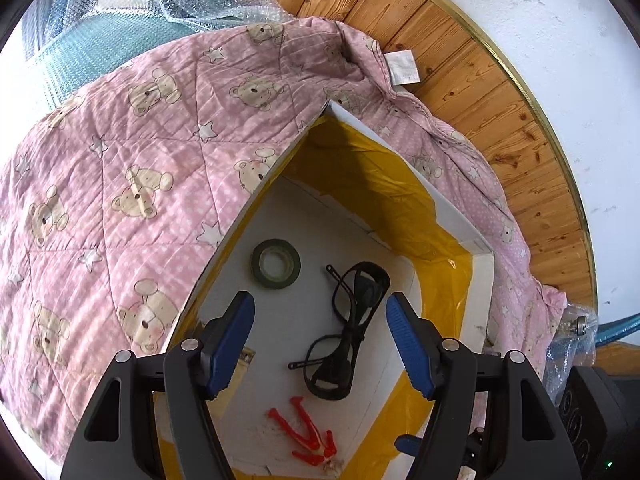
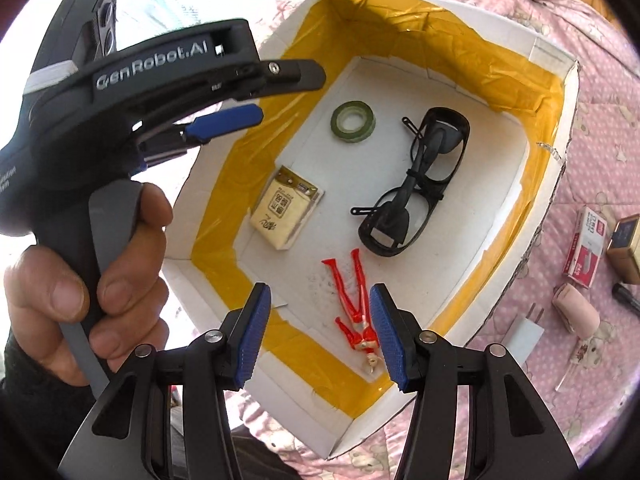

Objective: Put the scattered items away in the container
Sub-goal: 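Withdraw both grippers from the box back toward the remaining items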

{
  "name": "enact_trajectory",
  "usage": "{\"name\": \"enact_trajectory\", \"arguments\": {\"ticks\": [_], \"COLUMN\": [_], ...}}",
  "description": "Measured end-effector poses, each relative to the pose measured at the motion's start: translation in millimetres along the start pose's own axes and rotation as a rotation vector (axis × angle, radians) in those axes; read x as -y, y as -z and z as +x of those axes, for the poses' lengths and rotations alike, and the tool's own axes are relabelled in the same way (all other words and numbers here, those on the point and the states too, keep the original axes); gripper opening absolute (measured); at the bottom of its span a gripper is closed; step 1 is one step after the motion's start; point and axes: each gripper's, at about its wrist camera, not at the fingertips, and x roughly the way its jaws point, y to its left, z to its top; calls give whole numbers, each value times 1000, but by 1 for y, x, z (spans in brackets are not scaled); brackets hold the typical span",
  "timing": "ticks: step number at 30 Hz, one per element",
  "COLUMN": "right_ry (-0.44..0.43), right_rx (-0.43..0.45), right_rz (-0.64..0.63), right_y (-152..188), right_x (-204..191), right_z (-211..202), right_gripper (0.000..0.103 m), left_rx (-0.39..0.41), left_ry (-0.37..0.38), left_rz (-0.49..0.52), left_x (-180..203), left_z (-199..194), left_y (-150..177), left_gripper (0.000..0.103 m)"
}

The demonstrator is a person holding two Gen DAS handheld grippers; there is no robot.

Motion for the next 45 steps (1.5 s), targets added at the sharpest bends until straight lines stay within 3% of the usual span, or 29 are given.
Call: {"name": "enact_trajectory", "arguments": {"ticks": [30,45], "right_ry": [78,82], "right_rx": [62,130], "right_rz": [-65,-48], "right_y": [46,73], "right_x": [-34,-30], "right_z": [-36,-59], "right_gripper": [55,55], "left_rx": [25,47], "left_ry": [48,-5], "left_rz": [48,24], "left_x": [27,29], "left_z": [-55,-86], "left_y": [59,84], "left_gripper": [69,69]}}
